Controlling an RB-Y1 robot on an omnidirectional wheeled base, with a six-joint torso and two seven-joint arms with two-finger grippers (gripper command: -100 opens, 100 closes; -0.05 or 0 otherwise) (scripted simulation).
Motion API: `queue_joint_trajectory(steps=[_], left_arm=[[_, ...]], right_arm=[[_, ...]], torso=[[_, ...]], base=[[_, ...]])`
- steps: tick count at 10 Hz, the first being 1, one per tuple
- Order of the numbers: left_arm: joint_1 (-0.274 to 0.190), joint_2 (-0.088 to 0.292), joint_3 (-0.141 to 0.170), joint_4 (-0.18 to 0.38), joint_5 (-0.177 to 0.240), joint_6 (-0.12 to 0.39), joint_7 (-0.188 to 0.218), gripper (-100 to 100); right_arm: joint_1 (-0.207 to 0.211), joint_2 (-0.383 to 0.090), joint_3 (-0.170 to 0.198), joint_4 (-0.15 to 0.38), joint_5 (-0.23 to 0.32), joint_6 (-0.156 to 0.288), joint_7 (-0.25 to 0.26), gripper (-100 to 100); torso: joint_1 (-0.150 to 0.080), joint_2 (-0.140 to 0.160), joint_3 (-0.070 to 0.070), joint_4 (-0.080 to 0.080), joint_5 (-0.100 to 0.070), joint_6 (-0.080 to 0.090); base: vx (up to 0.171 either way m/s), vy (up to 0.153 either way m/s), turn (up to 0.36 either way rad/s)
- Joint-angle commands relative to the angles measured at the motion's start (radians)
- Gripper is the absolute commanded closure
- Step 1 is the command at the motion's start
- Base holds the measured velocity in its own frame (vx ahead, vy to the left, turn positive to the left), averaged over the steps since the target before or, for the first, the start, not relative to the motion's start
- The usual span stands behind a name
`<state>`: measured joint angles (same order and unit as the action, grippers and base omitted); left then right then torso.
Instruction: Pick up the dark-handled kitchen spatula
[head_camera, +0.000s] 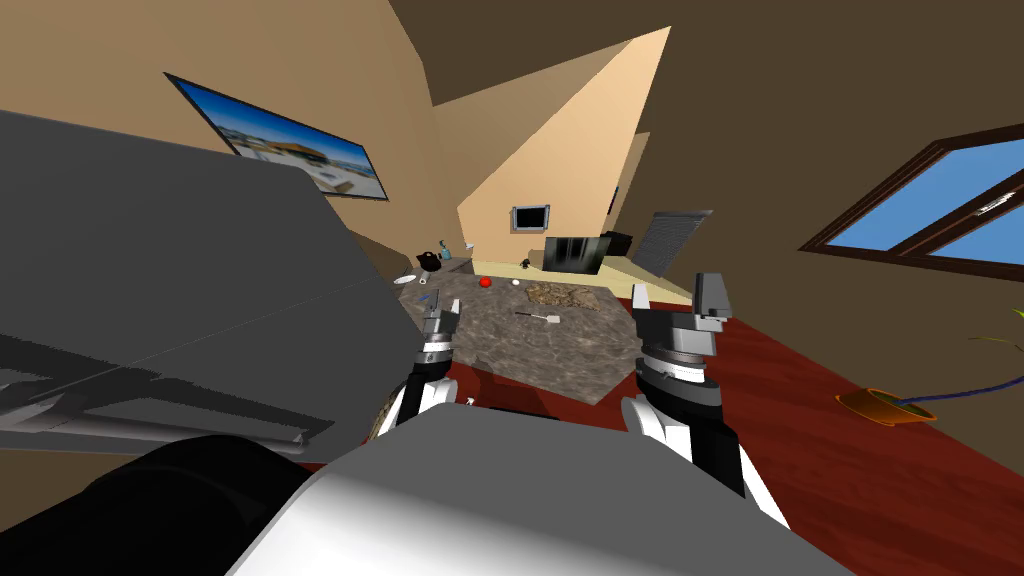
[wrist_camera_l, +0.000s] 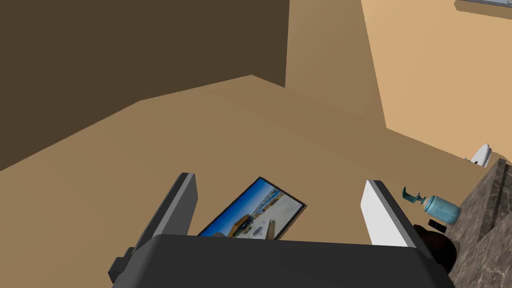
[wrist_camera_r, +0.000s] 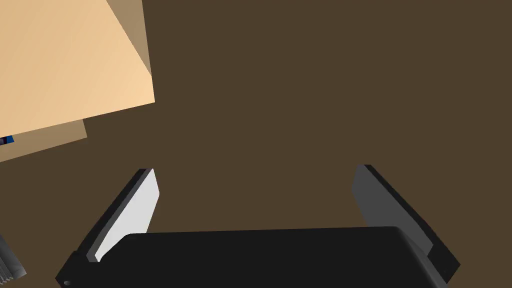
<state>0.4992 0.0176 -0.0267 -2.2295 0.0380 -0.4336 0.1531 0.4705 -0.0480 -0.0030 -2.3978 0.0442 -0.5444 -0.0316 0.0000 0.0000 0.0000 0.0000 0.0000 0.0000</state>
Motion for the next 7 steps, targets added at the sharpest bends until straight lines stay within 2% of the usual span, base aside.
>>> queue_joint_trajectory(steps=[1, 5, 6, 7], left_arm=[[-0.006, 0.033, 0.006, 0.009, 0.002, 0.023, 0.000, -100], [-0.042, 0.140, 0.039, 0.055, 0.013, 0.136, 0.006, -100], [-0.042, 0.140, 0.039, 0.055, 0.013, 0.150, 0.006, -100], [-0.054, 0.169, 0.051, 0.071, 0.018, 0.184, 0.009, -100]], right_arm=[[0.000, 0.000, 0.000, 0.000, 0.000, 0.000, 0.000, 0], [0.000, 0.000, 0.000, 0.000, 0.000, 0.000, 0.000, 0], [0.000, 0.000, 0.000, 0.000, 0.000, 0.000, 0.000, 0], [0.000, 0.000, 0.000, 0.000, 0.000, 0.000, 0.000, 0]], torso=[[0.000, 0.000, 0.000, 0.000, 0.000, 0.000], [-0.001, 0.000, 0.000, 0.000, 0.000, 0.000], [-0.002, 0.000, 0.000, 0.000, 0.000, 0.000], [-0.001, 0.000, 0.000, 0.000, 0.000, 0.000]], base=[[-0.002, -0.009, -0.030], [-0.007, -0.026, -0.059], [-0.004, -0.026, -0.019], [-0.007, -0.023, -0.060]])
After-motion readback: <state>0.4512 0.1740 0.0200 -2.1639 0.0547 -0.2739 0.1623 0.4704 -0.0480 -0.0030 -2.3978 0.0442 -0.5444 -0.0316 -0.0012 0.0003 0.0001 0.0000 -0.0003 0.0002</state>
